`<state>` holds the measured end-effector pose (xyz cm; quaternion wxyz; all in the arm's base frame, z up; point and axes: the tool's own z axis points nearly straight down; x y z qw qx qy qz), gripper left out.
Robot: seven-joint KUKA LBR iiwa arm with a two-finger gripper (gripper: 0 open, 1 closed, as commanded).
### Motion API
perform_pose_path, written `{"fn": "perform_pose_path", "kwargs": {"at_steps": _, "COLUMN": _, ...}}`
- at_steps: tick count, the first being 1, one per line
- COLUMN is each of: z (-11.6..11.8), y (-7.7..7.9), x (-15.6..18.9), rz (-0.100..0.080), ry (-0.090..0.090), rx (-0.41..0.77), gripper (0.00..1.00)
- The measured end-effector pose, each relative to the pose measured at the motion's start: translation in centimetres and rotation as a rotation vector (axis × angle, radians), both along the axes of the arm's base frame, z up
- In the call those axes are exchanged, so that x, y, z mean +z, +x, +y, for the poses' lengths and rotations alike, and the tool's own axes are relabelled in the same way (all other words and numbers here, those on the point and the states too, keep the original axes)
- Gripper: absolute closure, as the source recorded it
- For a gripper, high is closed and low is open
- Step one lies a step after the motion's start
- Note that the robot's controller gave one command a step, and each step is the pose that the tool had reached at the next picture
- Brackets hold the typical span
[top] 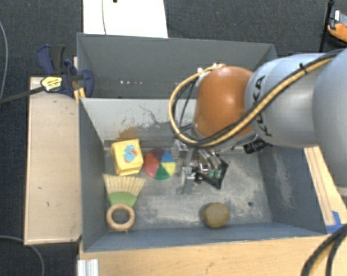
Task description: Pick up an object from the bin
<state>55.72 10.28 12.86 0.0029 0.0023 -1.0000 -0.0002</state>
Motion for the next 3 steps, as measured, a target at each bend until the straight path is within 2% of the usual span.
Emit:
{"fn": "perform_pose_path", "kwargs": {"at_steps": 1, "z": 0.0, "y": 0.2, "x": 0.5, "rz": -0.008, "ry": 0.001, "rx": -0.003, "gripper": 0.00}}
{"fn": "perform_pose_path", "kwargs": {"at_steps": 2, "z": -7.2, "y": 0.1, "x": -4.7, "rz": -0.006, "ry": 0.001, "rx": 0.024, "gripper": 0.00}}
{"fn": "perform_pose_path", "kwargs": {"at_steps": 3, "z": -5.3, "y": 1.8, "x": -2.5, "rz": -0.006, "ry": -0.002, "rx": 0.076, "gripper": 0.00}}
